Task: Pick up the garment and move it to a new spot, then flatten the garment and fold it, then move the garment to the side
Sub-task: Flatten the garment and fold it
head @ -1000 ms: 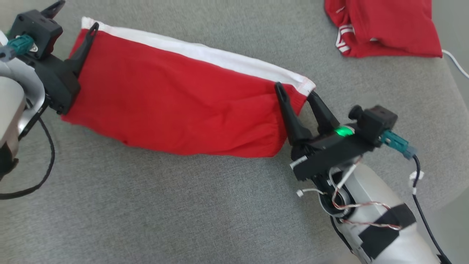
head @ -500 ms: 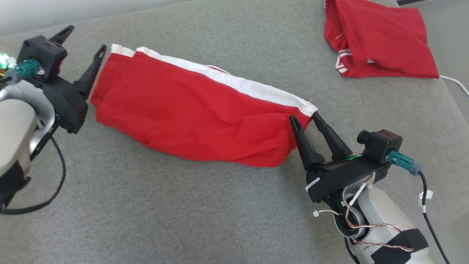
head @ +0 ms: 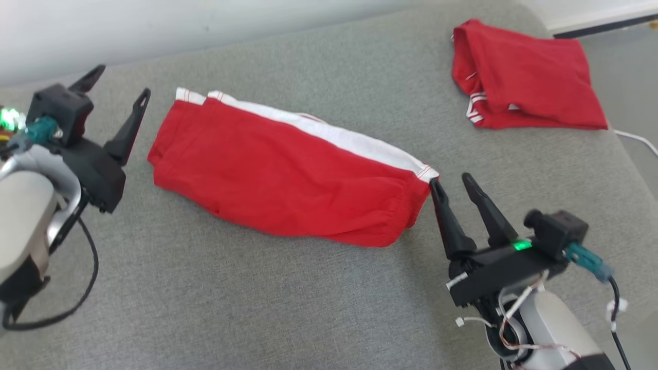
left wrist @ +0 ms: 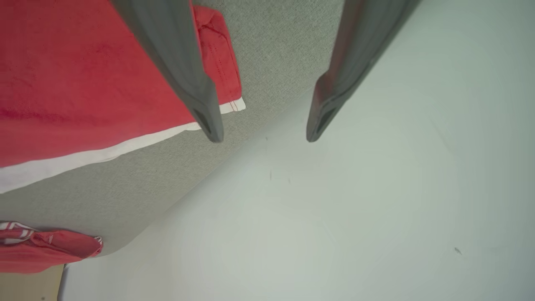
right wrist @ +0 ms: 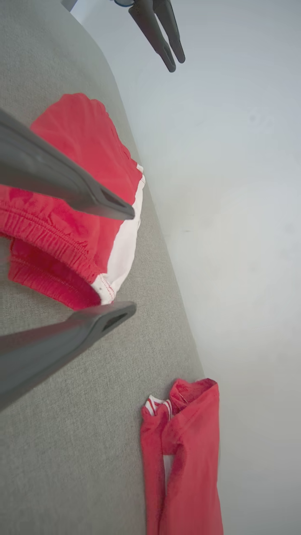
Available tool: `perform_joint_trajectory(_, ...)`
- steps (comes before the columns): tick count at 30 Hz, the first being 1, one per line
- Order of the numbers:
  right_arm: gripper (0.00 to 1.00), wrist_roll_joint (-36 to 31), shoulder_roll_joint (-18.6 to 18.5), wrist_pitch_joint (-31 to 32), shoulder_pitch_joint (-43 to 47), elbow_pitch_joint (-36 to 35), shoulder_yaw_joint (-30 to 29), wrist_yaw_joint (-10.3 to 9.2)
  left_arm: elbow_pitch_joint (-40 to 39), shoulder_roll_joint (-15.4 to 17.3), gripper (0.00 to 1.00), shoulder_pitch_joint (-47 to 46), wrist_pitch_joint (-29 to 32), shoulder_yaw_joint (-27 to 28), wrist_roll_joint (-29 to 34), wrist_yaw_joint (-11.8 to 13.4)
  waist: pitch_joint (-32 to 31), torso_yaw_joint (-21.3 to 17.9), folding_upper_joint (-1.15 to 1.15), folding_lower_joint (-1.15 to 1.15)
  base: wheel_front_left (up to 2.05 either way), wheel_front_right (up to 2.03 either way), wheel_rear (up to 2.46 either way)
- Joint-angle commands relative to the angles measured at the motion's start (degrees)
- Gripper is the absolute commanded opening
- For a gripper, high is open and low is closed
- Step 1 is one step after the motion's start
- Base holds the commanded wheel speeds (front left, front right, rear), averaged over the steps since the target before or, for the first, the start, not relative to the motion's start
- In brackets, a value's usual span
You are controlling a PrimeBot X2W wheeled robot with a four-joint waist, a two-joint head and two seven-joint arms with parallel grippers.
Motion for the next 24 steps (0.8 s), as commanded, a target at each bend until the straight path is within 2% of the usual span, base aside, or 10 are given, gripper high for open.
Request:
perform_joint_trajectory(1,1.00,-1.1,0.7,-0.7,1.4,-1.0,-0.7,-0.15,-0.5,0.4,1.00,2.0,-0.2,0.8,0.7,0.1,-1.5,-0.4,0.00,0.01,0.00,0.00,0.00)
perform_joint_trajectory(14,1.00,-7.2,5.2,-5.1,8.8,-6.6,-6.2,-0.15,-2.7,1.8,1.00,9.4,-0.2,6.4,2.1,0.3,-4.5,-1.9,0.00,0.01,0.00,0.00,0.00)
perform_joint_trajectory(18,1.00,-9.8,6.5,-6.1,11.0,-7.7,-6.6,-0.15,-1.0,2.0,1.00,11.0,0.2,6.4,0.9,-0.3,-4.5,-2.9,0.00,0.01,0.00,0.00,0.00)
perform_joint_trajectory(24,1.00,-11.2,8.1,-6.5,11.1,-7.5,-6.0,-0.15,1.7,2.0,1.00,10.1,4.2,5.4,-1.8,-0.8,-2.6,-4.9,0.00,0.01,0.00,0.00,0.00)
